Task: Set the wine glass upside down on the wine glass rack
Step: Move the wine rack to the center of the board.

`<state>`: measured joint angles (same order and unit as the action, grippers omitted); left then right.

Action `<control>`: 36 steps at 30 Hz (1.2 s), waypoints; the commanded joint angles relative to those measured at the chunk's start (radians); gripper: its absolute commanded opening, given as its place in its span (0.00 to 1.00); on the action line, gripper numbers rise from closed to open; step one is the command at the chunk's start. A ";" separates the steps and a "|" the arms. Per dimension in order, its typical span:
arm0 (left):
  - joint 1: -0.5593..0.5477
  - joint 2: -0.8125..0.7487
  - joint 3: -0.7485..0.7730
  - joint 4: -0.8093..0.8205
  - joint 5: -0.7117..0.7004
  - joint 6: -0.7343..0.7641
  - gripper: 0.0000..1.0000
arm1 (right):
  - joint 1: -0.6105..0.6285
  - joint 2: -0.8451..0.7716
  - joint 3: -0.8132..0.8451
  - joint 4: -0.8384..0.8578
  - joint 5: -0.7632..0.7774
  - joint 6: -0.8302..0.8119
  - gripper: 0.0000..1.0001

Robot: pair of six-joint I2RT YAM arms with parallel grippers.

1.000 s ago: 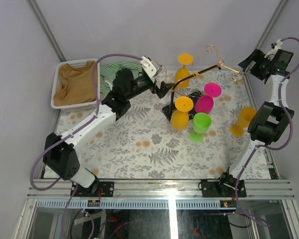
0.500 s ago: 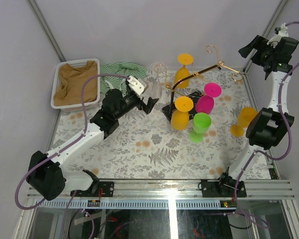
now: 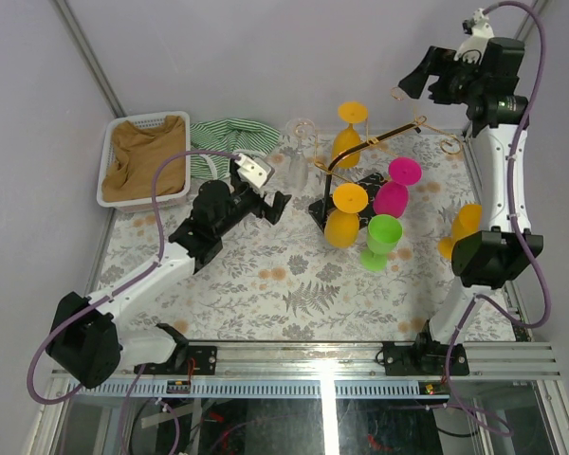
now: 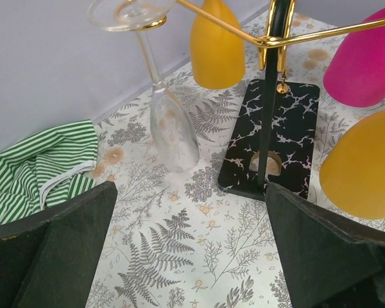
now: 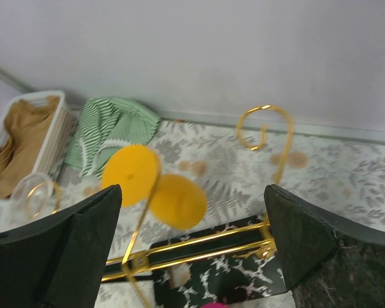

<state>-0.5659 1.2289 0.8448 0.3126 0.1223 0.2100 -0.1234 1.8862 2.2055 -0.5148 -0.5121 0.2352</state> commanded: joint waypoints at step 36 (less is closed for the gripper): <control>0.037 -0.127 -0.081 0.006 -0.057 -0.008 1.00 | 0.344 0.051 -0.033 -0.220 0.084 -0.186 1.00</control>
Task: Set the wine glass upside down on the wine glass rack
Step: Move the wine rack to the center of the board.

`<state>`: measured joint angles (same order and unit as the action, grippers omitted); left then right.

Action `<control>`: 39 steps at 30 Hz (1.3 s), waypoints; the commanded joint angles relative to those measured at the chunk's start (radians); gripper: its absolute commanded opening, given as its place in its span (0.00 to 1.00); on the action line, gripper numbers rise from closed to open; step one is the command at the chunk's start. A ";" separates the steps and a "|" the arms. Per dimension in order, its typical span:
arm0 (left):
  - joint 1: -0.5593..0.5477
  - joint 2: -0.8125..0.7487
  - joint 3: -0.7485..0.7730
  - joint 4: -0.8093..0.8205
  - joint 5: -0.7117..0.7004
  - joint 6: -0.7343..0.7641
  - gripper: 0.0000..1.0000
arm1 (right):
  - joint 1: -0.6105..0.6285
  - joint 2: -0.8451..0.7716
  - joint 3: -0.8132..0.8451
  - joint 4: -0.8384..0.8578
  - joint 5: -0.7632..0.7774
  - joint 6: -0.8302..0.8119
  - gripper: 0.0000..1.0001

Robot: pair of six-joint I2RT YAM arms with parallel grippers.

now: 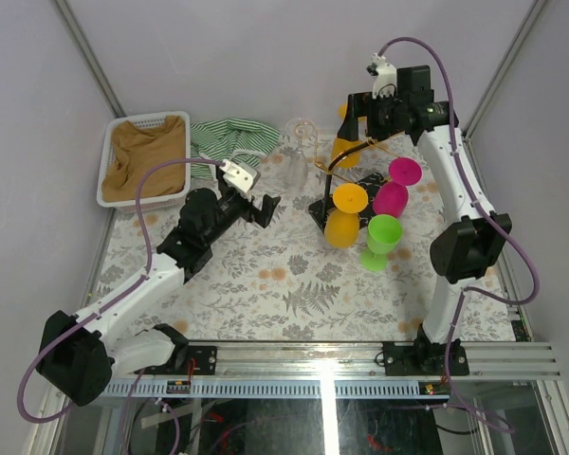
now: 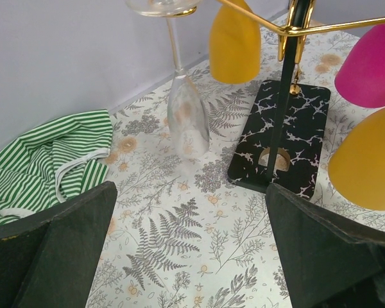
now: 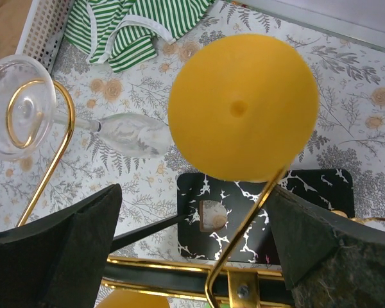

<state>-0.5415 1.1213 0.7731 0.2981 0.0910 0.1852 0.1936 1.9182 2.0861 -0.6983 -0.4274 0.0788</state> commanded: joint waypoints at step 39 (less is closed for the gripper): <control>0.025 -0.001 -0.019 0.142 0.071 -0.101 1.00 | 0.049 0.004 0.165 -0.218 -0.266 0.027 0.99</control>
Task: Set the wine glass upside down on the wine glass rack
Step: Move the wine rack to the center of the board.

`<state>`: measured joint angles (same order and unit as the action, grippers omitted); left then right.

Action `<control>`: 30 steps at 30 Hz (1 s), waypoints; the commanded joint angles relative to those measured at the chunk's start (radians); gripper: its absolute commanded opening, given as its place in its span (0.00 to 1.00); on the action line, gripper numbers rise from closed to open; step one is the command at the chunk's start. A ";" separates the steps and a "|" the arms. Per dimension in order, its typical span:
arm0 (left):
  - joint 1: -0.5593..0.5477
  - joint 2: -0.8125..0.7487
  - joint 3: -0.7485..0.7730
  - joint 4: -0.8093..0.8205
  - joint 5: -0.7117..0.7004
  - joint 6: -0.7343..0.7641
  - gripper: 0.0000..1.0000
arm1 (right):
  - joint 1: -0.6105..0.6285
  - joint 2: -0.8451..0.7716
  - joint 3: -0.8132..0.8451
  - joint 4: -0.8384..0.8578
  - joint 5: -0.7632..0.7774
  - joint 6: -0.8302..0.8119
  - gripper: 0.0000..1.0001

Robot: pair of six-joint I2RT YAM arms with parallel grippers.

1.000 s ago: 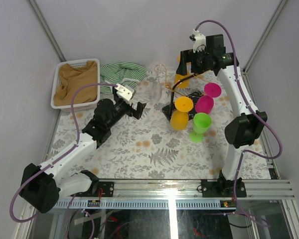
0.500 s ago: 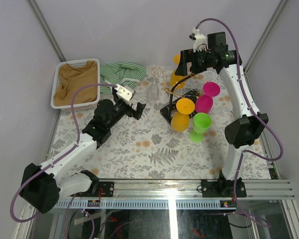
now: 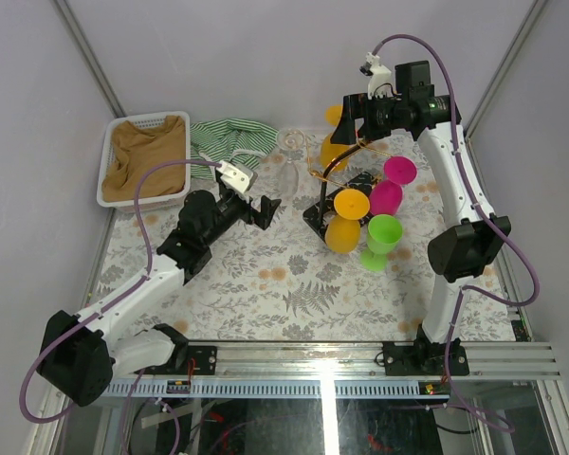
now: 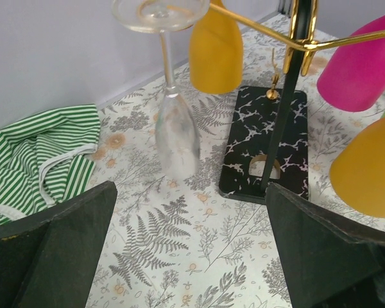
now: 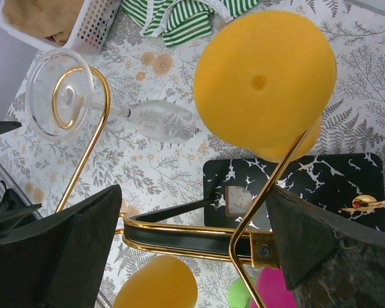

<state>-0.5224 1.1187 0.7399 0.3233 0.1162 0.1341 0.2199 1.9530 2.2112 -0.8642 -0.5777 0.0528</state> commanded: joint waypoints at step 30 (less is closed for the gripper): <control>0.005 -0.007 0.044 0.093 0.006 -0.001 1.00 | 0.157 -0.094 -0.134 -0.018 -0.146 0.042 0.99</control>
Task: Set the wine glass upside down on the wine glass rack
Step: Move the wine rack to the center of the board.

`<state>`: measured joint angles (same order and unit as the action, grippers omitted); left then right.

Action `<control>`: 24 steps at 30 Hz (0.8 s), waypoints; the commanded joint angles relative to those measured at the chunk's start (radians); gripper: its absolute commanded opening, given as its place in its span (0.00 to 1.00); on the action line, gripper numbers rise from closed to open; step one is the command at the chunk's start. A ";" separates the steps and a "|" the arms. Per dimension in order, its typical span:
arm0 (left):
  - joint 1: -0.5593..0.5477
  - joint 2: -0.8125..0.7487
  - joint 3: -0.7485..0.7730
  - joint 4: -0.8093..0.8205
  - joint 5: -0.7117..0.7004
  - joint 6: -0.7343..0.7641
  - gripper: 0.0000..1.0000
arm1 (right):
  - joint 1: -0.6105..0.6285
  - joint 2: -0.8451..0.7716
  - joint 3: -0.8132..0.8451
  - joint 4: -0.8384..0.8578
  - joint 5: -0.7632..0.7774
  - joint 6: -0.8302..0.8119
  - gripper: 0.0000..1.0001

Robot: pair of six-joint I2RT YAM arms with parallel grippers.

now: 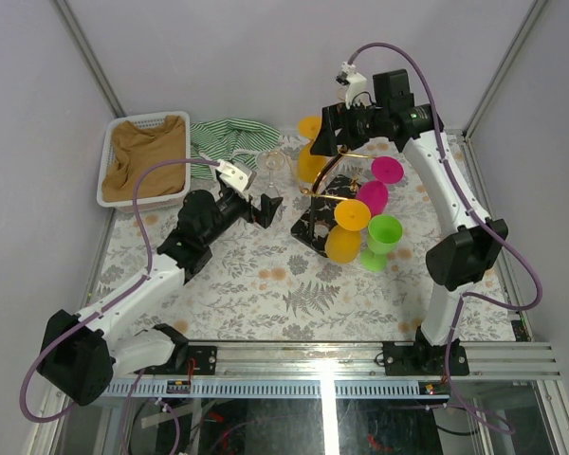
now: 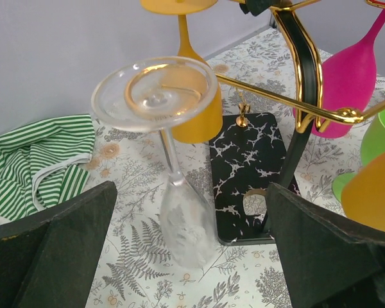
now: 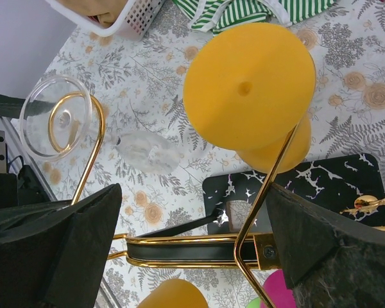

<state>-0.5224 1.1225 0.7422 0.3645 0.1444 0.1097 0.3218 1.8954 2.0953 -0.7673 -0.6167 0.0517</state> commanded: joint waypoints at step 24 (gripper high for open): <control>0.007 -0.213 0.157 -0.243 0.178 0.048 1.00 | 0.122 -0.065 -0.112 -0.109 -0.127 0.013 1.00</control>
<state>-0.5224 0.9432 0.8867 0.2108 0.2405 0.1326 0.3965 1.8709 2.0399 -0.7235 -0.6586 0.0288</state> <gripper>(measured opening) 0.996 0.994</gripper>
